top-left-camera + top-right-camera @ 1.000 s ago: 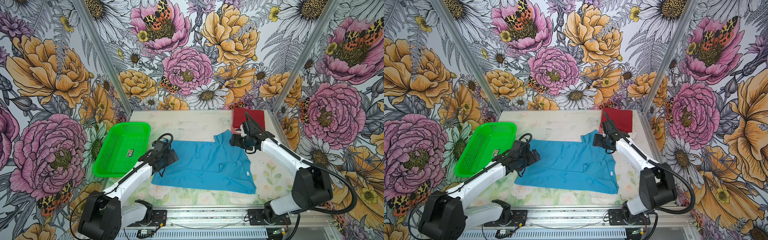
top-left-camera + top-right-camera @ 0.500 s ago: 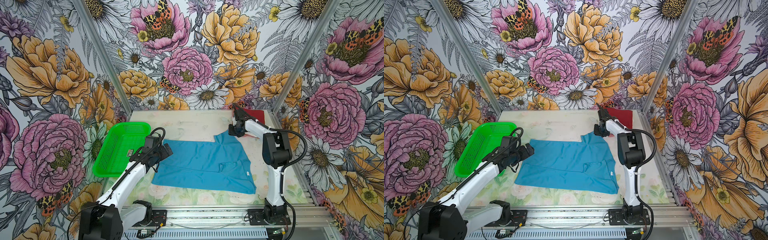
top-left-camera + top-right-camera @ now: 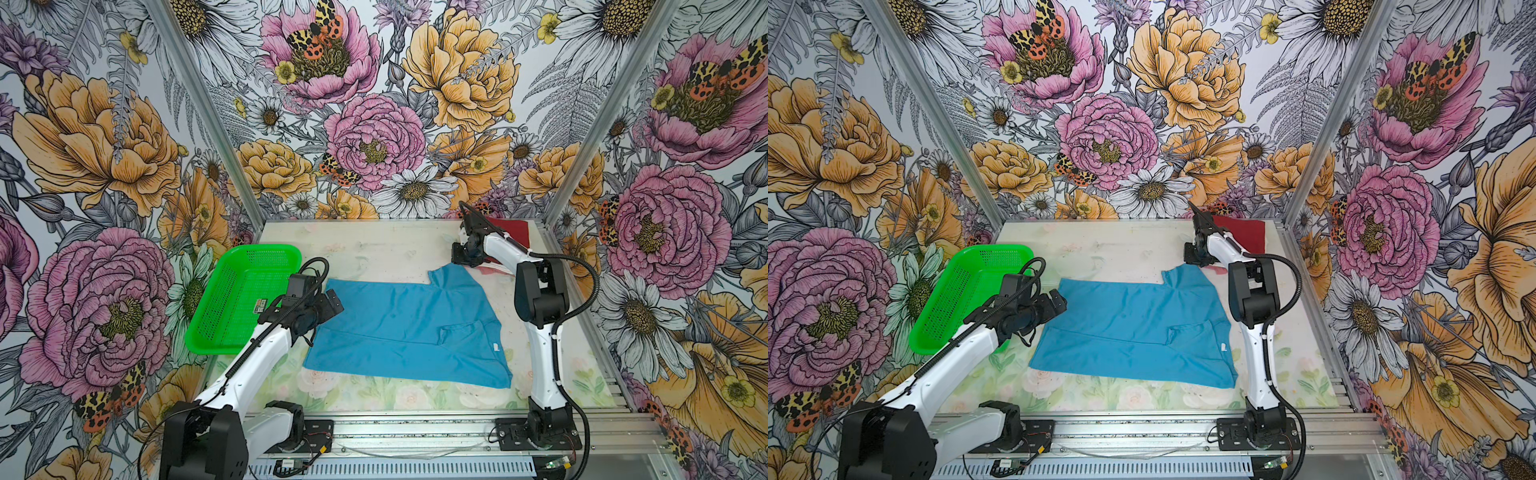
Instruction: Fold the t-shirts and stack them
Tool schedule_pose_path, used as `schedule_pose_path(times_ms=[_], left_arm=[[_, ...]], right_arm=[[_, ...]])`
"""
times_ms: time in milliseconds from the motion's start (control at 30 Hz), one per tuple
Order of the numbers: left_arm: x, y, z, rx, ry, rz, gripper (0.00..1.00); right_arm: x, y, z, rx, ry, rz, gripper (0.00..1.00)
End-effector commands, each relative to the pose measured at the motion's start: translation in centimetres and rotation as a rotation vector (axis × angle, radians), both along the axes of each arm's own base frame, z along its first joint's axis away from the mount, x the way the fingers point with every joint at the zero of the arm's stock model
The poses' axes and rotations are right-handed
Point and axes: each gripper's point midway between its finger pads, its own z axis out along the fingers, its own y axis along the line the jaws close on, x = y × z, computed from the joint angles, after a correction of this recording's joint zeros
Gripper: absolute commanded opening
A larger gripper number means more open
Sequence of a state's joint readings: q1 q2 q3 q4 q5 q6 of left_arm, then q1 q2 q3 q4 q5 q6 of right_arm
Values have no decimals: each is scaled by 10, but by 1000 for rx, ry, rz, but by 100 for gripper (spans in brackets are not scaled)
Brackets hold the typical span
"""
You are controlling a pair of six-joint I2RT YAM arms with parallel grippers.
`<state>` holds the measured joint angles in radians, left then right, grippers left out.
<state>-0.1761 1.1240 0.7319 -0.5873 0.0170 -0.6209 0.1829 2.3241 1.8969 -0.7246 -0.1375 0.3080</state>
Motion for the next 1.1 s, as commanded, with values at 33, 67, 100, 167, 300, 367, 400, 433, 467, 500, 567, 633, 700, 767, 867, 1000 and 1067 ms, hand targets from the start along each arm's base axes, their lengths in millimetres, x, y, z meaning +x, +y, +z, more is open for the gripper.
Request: schedule_pose_path(times_ms=[33,67,100,167,300,367,400,433,467,500,567,633,700,767,867,1000,1067], left_arm=[[0,4,-3,3,3,-9,99],[0,4,-3,5,5,-8,99],[1,5,-3,6,4,-9,99],[3,5,-4,7,7,-12,99],[15,1,-5,11,14,-41,99],[25,0,-5,19,20,-50,99],[29,0,-5,27,24,-50,99],[34,1,-4,37,23,-48,99],[39,2,-4,47,20,-46,99],[46,3,-1,56,16,-40,99],[57,5,0,74,17,-28,99],[69,7,-2,91,28,-11,99],[81,8,-7,104,44,-1,99],[91,9,-13,135,63,13,94],[106,7,-20,175,75,15,85],[123,8,-34,204,104,32,70],[129,12,-40,221,113,49,54]], right_arm=[[2,5,-7,2,24,24,32],[3,4,-8,0,26,23,30],[3,5,-9,0,29,26,27],[5,6,-8,2,27,28,12],[9,9,8,10,-6,41,3],[10,10,18,11,-27,49,1],[9,10,25,12,-38,50,1],[8,10,30,12,-45,52,0],[7,10,36,14,-53,52,0],[3,9,40,16,-55,52,0],[-3,9,49,18,-62,52,0],[-12,11,57,23,-67,60,0],[-21,14,65,24,-76,67,0],[-31,15,74,27,-88,72,0],[-45,16,90,35,-120,76,0],[-64,14,109,51,-155,75,0],[-73,14,115,58,-168,77,0]])
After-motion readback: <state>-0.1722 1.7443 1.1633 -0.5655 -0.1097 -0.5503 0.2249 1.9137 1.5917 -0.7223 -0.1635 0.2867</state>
